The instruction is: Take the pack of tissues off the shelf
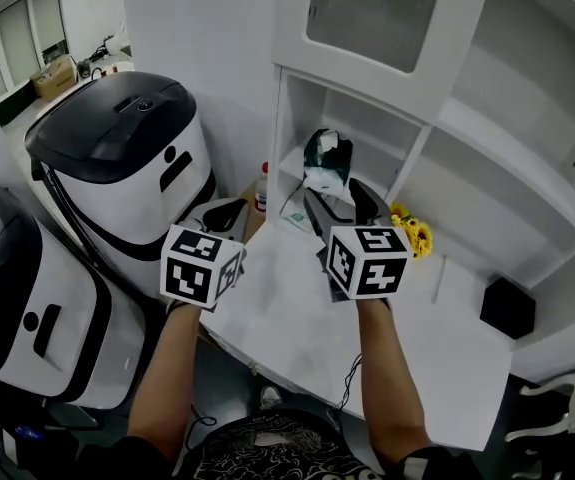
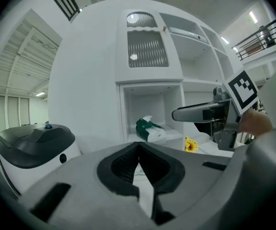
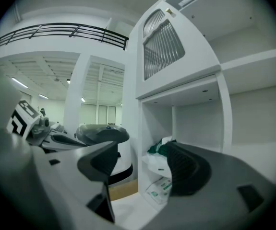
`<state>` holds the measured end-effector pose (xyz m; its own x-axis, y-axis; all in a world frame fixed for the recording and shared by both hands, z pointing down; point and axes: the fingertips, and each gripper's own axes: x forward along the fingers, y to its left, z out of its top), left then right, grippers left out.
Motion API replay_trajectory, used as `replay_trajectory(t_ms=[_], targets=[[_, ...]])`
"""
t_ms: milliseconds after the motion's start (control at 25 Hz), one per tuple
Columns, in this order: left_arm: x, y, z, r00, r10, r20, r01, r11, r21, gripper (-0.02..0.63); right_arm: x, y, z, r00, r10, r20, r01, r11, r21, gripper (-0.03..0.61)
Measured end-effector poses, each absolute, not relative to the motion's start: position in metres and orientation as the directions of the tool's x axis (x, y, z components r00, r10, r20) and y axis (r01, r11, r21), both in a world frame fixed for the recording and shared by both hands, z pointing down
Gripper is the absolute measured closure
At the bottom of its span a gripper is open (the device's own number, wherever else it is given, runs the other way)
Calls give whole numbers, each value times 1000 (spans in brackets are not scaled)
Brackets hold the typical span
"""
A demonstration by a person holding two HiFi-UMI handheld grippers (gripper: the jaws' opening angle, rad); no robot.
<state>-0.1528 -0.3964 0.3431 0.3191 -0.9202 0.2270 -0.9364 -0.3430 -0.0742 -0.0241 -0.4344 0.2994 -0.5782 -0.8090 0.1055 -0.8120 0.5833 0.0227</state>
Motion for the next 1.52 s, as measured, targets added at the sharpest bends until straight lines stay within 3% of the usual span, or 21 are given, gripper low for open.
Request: replay_trajectory(t_ms=[560, 1520], targets=[[-156, -438, 344, 311, -920, 239, -938, -337, -77, 606, -35, -494, 320, -573, -801, 173, -805, 590, 63, 249], [-189, -482, 344, 498, -841, 211, -853, -519, -53, 606, -55, -549, 351, -377, -871, 314, -896, 429, 115, 209]])
